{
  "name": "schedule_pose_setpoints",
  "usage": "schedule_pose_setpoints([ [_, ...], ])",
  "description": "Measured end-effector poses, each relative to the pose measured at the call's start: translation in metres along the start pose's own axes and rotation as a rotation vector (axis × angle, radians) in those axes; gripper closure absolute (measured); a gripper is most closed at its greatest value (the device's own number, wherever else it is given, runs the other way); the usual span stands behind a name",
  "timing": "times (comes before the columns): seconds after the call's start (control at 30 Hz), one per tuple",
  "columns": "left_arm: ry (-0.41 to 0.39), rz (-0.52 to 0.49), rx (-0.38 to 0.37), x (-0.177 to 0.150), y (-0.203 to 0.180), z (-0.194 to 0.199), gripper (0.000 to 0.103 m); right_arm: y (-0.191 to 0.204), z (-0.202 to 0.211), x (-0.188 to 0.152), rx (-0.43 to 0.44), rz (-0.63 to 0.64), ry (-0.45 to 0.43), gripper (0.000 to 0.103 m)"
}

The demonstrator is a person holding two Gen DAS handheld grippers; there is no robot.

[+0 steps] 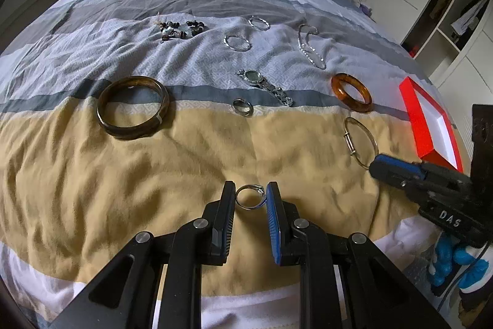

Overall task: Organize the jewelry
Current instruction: 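Carry the silver ring and silver bangle with both tools over the red box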

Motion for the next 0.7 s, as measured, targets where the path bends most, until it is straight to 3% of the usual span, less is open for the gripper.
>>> schedule_pose_setpoints([
  [0.07,0.001,0.005,-0.003,0.0,0.0,-0.001,0.083,-0.005,-0.005,0.003,-0.017,-0.003,0.008,0.077],
  [0.3,0.005,0.022,-0.007,0.001,0.006,-0.005,0.083,-0.024,-0.04,0.002,-0.021,-0.049,0.072,0.077],
  [0.33,0.005,0.023,-0.007,0.001,0.007,-0.005,0.083,-0.026,-0.043,0.002,-0.018,-0.056,0.076,0.078],
  [0.43,0.003,0.025,-0.003,0.002,0.007,-0.004,0.083,-0.027,-0.042,0.003,0.017,-0.082,0.069,0.097],
  [0.7,-0.018,0.026,0.008,0.003,0.006,0.012,0.083,-0.001,-0.01,0.003,0.178,-0.167,-0.02,0.098],
])
Point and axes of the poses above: each gripper's, at about its wrist camera, not at the fingertips, and z roughly against the way its jaws point, y to its left, x to its top, the point moved 8 cm from there along -z, roughly the way its jaws point, and after that the axes turned 15 degrees about x, right-handed, at the moved point
